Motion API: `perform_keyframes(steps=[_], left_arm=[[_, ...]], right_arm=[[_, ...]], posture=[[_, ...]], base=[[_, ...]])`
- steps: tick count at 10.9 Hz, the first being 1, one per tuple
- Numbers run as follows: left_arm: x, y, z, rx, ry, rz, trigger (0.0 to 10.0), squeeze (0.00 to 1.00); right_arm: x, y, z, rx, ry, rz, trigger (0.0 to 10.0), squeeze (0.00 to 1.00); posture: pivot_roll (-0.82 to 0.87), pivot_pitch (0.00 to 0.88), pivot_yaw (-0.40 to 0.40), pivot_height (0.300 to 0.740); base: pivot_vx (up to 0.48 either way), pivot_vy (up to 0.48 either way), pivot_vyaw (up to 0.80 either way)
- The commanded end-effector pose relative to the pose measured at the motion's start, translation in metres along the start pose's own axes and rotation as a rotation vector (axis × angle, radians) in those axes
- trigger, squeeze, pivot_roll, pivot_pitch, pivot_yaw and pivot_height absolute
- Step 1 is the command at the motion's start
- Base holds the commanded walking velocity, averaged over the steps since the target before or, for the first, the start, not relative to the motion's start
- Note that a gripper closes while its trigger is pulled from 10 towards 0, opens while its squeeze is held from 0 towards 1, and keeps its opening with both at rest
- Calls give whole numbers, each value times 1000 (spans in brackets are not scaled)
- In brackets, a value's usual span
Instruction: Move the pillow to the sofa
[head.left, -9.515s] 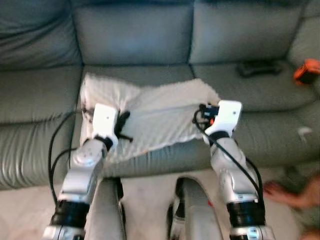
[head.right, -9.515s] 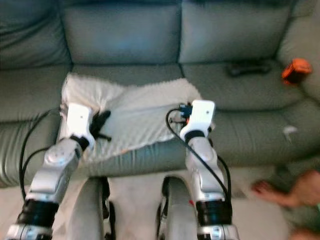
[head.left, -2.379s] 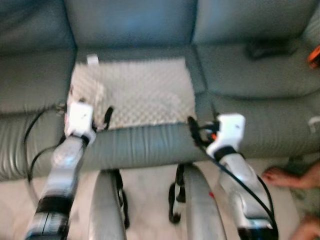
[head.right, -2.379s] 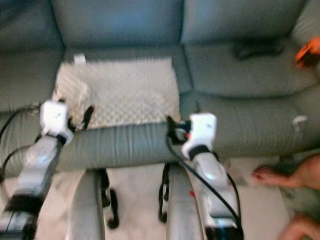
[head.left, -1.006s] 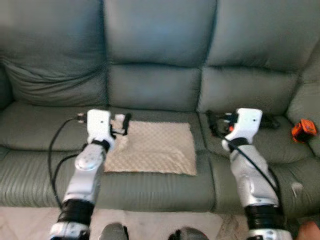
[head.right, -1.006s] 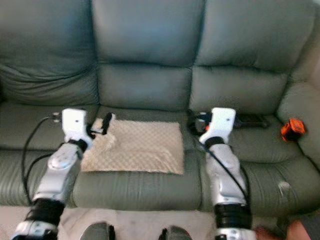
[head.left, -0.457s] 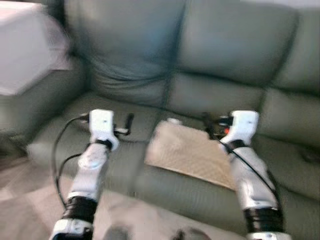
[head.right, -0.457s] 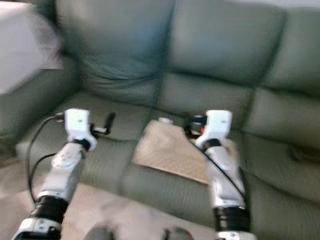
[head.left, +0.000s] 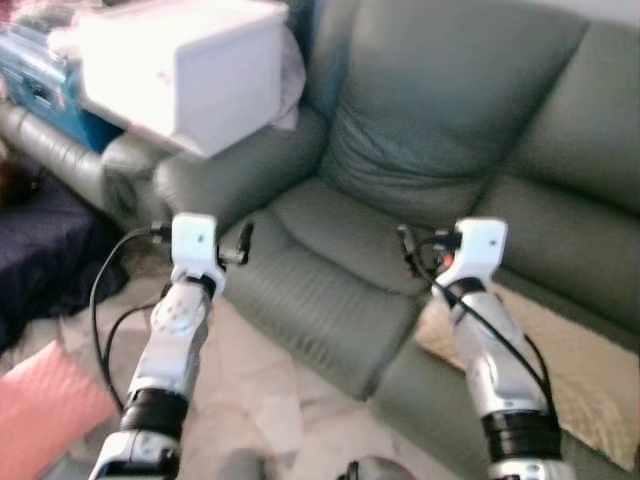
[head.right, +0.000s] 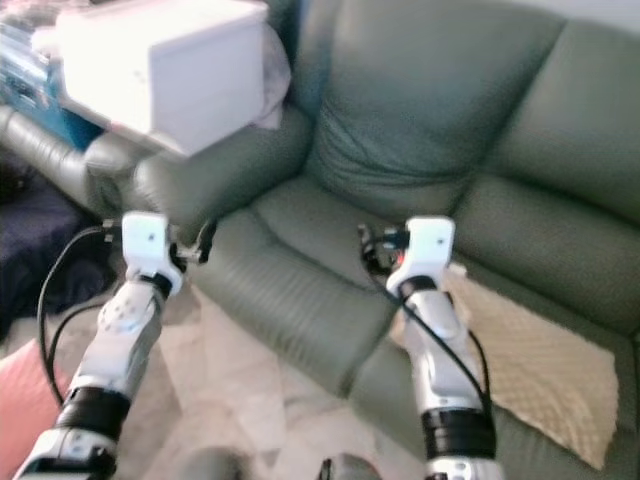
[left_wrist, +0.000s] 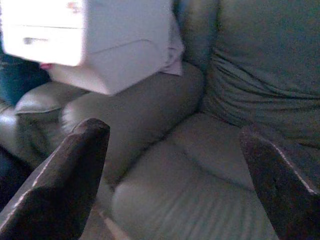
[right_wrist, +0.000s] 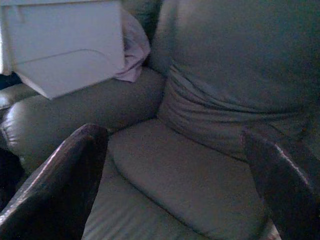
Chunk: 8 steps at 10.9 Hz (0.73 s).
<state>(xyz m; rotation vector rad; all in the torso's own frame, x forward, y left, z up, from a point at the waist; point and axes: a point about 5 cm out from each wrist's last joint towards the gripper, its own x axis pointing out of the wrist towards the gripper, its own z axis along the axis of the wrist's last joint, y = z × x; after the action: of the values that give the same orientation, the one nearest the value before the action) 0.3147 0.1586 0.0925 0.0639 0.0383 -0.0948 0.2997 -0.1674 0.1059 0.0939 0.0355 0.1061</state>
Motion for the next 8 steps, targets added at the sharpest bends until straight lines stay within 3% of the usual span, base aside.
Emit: perform_keyframes(steps=[1, 4, 5, 8], left_arm=[[1, 10, 3, 24, -10, 35, 10000, 0], [1, 16, 3, 38, -7, 90, 10000, 0], [1, 18, 3, 80, -20, 94, 10000, 0], [1, 20, 2, 87, -13, 114, 10000, 0]], right_arm=[[3, 6, 6, 7, -26, 24, 10000, 0], [2, 7, 5, 11, -23, 26, 10000, 0], [2, 7, 5, 8, -24, 27, 10000, 0], [2, 6, 5, 8, -26, 31, 10000, 0]], posture=[[-54, 0, -61, 740], [-55, 0, -56, 740], [-56, 0, -55, 740], [-51, 0, -55, 740]], base=[[0, 480, 800], [0, 480, 800], [0, 480, 800], [0, 219, 800]])
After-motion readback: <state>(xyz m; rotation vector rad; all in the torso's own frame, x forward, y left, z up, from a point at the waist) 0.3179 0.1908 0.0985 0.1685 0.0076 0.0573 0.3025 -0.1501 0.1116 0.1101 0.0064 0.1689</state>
